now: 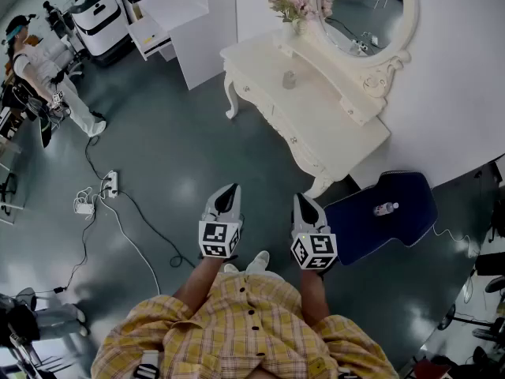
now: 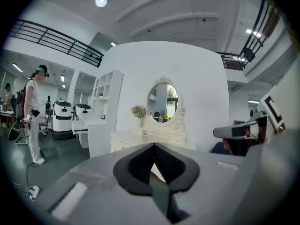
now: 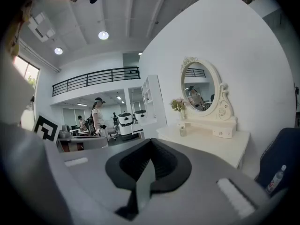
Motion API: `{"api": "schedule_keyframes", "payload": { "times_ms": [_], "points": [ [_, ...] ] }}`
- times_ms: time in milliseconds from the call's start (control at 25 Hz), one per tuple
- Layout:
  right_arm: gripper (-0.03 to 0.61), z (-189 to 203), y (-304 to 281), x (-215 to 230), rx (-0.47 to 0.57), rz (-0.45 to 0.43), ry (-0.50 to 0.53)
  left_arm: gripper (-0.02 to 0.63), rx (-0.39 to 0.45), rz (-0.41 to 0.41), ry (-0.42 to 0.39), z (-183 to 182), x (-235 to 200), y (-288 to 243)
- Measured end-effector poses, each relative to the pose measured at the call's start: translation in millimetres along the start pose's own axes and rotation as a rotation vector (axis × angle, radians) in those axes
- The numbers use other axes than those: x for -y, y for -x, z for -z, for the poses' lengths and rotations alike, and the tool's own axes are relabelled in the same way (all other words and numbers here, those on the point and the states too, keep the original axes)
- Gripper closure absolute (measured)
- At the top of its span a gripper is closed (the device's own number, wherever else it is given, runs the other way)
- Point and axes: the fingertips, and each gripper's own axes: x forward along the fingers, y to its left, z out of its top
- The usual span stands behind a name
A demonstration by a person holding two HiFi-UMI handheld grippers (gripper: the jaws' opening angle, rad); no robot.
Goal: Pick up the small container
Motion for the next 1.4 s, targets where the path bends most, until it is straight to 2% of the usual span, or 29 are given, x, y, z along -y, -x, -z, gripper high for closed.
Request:
{"api": "schedule_keyframes", "payload": {
  "times_ms": [280, 560, 960, 1400],
  "points": [
    [0.578, -7.0, 6.2, 7.5, 0.026, -0.042, -0.003, 0.615, 0.005, 0.018, -0.006, -3.3, 18.8, -4.2],
    [0.577, -5.6, 6.3, 7.9, 0.039, -0.084, -0.006, 0.615, 0.013, -0.014, -0.011, 1.4, 25.6, 1.8],
    [0.577, 10.2, -5.1, 9.2, 0.004, -0.086, -0.017, 0.615, -0.004, -0.015, -0.005, 14.3, 22.2, -4.8],
    [0.577, 2.9, -58.6, 28.3, -0.010, -0.038, -0.017, 0.615, -0.014, 0.037, 0.026, 11.2, -5.6, -63.5]
  ]
}}
